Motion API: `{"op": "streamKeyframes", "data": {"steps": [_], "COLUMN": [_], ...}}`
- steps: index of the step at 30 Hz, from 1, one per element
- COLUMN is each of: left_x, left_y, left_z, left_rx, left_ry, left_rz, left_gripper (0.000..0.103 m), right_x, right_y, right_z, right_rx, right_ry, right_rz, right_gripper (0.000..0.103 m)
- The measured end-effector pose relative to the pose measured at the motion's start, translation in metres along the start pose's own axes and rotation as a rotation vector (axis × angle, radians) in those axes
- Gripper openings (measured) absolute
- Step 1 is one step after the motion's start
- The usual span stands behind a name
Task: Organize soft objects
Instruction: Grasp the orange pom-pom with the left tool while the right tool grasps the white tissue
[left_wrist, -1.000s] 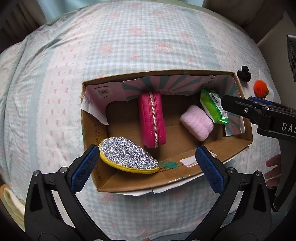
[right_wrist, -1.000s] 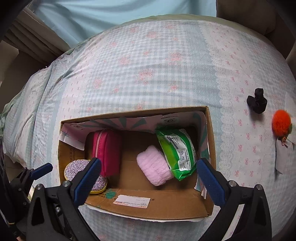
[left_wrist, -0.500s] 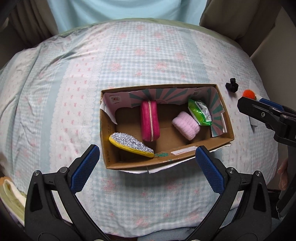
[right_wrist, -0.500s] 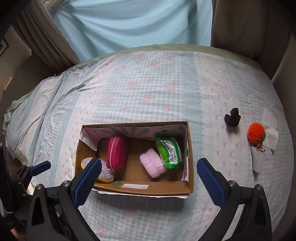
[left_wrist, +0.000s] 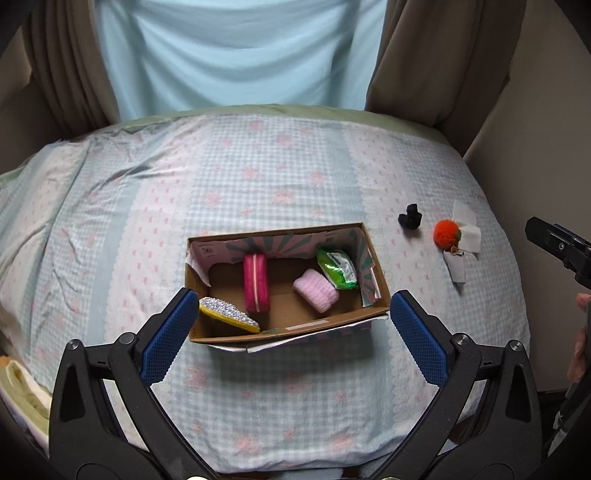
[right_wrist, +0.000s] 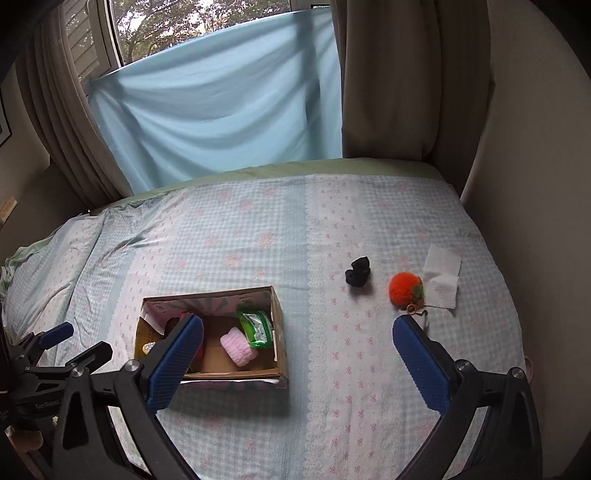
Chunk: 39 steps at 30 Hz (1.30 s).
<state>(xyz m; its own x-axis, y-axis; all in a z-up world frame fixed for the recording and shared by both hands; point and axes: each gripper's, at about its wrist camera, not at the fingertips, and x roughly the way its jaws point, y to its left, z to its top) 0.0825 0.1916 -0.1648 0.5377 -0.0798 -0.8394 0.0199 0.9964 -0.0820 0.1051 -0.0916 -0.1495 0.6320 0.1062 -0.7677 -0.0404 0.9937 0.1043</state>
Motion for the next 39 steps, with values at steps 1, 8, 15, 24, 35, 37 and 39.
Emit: {"op": "streamKeyframes", "data": {"steps": [1,8,15,24,35,37,39], "left_x": [-0.004,-0.017,-0.002,0.061,0.198,0.227,0.253], "left_y": [-0.009,-0.08,-0.147,-0.238,-0.329,-0.341,-0.35], "left_z": [0.001,0.011,0.026,0.043,0.047,0.044,0.043], "left_rx": [0.007,0.036,0.045,0.034,0.061,0.084,0.095], "left_ry": [-0.012,-0.06,-0.062,-0.021,0.04,0.058,0.071], "left_rz": [-0.007,-0.069,-0.111,-0.151,-0.183,-0.176,-0.182], "left_gripper": [0.103,0.103,0.103,0.103,0.103,0.103,0.103], "right_x": [-0.006,-0.031,-0.033,0.014,0.134,0.157,0.18], "right_y": [-0.01,-0.08,-0.153,-0.245,-0.323,-0.331,-0.339], "right_z": [0.0,-0.003,-0.004,0.01,0.013,0.008,0.002], "right_rx": [0.008,0.054,0.084,0.121,0.123,0.127,0.131], "right_ry": [-0.012,-0.057,-0.078,-0.048,0.014,0.027,0.035], "right_rz": [-0.014,-0.076,-0.122,-0.101,-0.027,-0.019,-0.012], "right_gripper": [0.103,0.103,0.103,0.103,0.102,0.102,0.102]}}
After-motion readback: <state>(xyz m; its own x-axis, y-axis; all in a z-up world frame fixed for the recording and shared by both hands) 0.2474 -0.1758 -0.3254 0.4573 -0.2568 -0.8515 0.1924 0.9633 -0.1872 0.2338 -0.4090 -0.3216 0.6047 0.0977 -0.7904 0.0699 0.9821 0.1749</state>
